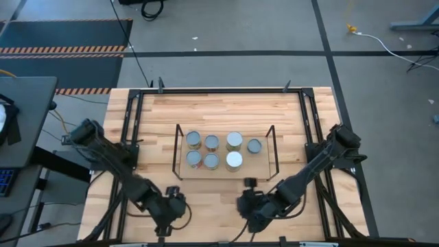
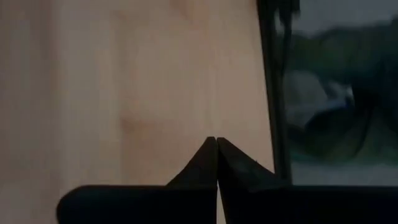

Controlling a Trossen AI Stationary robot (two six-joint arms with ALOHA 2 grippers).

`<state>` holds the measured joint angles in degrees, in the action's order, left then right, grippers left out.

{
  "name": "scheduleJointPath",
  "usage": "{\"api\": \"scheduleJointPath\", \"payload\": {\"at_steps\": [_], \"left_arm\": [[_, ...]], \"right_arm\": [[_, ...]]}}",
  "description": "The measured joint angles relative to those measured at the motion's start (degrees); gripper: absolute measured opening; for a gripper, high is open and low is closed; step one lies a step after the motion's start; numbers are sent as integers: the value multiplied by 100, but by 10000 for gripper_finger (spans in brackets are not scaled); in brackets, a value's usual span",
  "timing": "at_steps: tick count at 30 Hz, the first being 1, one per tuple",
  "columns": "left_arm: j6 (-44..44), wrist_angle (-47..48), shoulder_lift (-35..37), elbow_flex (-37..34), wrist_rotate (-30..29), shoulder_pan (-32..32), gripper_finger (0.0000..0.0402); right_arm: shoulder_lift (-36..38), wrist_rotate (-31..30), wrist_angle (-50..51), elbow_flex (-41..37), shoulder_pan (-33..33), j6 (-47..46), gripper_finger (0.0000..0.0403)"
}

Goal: Pick and place cans onto a shelf
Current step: Put the yellow can on the shelf aligned with the blue tuna can

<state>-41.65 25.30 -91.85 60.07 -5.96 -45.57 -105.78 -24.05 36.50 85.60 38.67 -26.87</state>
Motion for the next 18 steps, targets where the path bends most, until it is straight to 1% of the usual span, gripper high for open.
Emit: {"api": "scheduleJointPath", "payload": {"at_steps": [5,7,9,11,14,16,18], "left_arm": [[-115,6,754,3,-959,-290,4],[-65,-24,981,3,-1295,-441,4],[61,-27,1165,3,-1694,-629,4],[197,-60,1288,3,-2151,-820,4],[496,-145,1373,3,-2709,-1067,4],[759,-169,1391,3,-3022,-1161,4],[977,-197,1392,3,-3320,-1148,4]], "right_arm": [[409,428,2045,2,292,-1896,177],[489,505,2968,0,506,-2703,191],[581,565,3639,-126,822,-3577,206],[758,677,3916,-443,1215,-4519,220],[1115,788,3911,-1179,1787,-6138,233],[1356,857,3914,-1746,2064,-7286,234],[1593,1103,3840,-2279,2180,-8098,228]]}}
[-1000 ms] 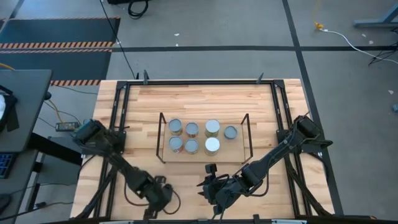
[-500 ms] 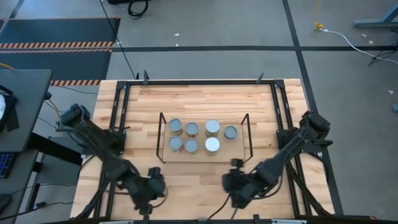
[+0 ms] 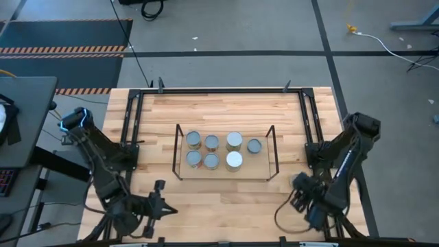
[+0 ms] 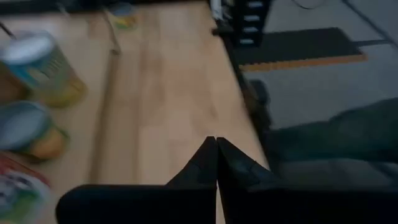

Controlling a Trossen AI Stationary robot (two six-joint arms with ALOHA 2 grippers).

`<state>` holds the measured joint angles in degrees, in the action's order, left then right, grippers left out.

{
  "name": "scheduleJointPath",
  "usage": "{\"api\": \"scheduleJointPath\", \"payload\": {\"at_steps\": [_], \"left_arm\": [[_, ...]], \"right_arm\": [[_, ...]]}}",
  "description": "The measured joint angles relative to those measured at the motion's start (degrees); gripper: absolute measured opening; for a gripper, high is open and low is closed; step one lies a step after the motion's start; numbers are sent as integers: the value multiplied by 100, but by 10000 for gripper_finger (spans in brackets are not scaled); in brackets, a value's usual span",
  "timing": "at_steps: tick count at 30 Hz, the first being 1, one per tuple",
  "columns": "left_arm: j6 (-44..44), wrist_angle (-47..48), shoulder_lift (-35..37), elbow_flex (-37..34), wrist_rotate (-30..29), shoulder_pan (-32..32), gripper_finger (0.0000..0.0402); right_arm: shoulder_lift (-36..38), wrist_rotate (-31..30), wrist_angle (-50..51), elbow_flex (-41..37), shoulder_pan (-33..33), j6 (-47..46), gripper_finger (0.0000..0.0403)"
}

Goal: Pick and place cans onto a shelf
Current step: Put the yellow can on the shelf aligned with the blue tuna can

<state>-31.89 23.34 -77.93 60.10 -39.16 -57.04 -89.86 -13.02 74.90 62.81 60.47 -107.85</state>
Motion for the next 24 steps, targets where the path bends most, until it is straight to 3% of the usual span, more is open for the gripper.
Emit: {"api": "scheduleJointPath", "payload": {"at_steps": [5,9,14,17,24], "left_arm": [[297,-363,-7,0,-42,337,4],[619,-593,-7,0,165,564,5],[707,-595,-13,0,240,679,5],[705,-593,-17,0,270,678,5],[705,-540,-17,0,504,667,5]], "right_arm": [[427,348,-51,-956,-233,-748,208],[594,376,-254,-1496,-490,-481,198],[576,543,-1486,-2098,-703,26,192],[502,628,-1820,-2160,-756,307,192],[403,563,-2527,-1357,-760,1089,192]]}}
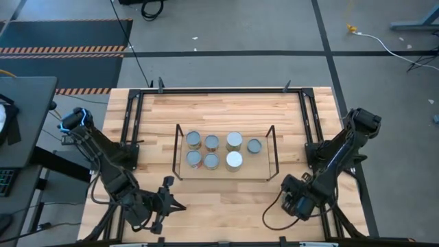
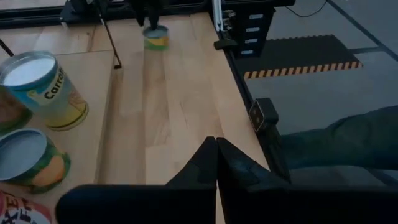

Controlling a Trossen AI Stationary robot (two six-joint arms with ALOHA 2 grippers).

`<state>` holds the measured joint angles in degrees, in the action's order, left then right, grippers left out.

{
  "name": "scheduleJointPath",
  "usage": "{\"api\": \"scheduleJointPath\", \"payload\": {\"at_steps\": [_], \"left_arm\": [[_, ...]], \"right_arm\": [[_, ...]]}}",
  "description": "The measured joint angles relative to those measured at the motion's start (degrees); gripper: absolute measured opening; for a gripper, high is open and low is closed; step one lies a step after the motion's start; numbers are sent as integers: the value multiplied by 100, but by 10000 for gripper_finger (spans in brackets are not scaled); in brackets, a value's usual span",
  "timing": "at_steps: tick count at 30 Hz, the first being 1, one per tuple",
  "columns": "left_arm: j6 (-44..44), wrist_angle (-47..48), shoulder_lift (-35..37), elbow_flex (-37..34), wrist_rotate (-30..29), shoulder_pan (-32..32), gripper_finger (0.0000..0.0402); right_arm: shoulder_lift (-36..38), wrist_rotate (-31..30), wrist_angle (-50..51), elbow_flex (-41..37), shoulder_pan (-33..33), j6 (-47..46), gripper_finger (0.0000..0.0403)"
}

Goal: Pick and place cans onto a shelf
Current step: Put the yellow can on the shelf aligned with the blue tuna can

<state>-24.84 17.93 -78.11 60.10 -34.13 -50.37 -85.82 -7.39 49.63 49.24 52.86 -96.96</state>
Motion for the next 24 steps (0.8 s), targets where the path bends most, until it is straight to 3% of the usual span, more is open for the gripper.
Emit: {"api": "scheduleJointPath", "payload": {"at_steps": [6,12,24], "left_arm": [[-19,38,11,0,-250,81,11],[-466,169,13,0,-19,184,58],[-768,247,13,0,44,369,189]], "right_arm": [[0,-123,79,796,-2,1268,192],[-171,-456,62,1608,145,2791,214],[-321,-132,414,1571,-25,3551,372]]}}
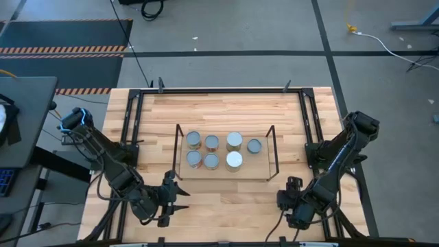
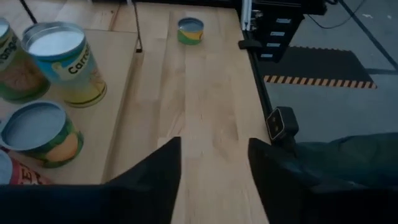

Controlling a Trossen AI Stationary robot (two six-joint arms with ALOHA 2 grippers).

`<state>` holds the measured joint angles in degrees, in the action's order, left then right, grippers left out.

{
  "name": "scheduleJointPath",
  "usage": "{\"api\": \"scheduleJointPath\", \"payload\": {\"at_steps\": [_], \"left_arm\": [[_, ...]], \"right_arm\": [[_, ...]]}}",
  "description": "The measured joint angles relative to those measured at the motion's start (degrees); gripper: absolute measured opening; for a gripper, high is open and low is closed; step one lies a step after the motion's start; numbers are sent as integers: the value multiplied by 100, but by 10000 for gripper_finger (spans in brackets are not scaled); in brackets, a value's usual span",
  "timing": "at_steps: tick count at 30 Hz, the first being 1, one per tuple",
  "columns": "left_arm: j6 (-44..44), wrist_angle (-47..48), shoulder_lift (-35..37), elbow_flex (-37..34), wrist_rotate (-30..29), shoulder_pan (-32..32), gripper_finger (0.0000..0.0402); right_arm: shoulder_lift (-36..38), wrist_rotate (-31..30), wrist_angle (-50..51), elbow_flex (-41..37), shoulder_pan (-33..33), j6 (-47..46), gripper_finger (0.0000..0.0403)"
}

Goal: Pick and place cans onto a shelf
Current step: Put the yellow can on the shelf aligned with the blue tuna can

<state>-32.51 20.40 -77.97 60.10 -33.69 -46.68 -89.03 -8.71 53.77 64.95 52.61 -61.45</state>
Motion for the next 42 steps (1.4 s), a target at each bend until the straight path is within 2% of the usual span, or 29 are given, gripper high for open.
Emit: {"api": "scheduleJointPath", "payload": {"at_steps": [3,6,10,27,33,42], "left_arm": [[-134,32,0,0,2,93,217],[-176,87,2,0,-1,190,237],[-177,96,2,0,-1,308,249],[-126,403,4,0,-9,746,245],[163,400,4,0,-11,855,244],[521,391,7,0,-158,866,239]], "right_arm": [[0,72,-115,-275,-90,-38,395],[0,409,-741,-637,-146,-125,390],[0,363,-1218,-993,-91,3,396],[2,226,-1706,-1746,247,1494,399],[2,-116,-1989,-1941,254,1873,396],[-284,-108,-2142,-1941,254,3126,351]]}}
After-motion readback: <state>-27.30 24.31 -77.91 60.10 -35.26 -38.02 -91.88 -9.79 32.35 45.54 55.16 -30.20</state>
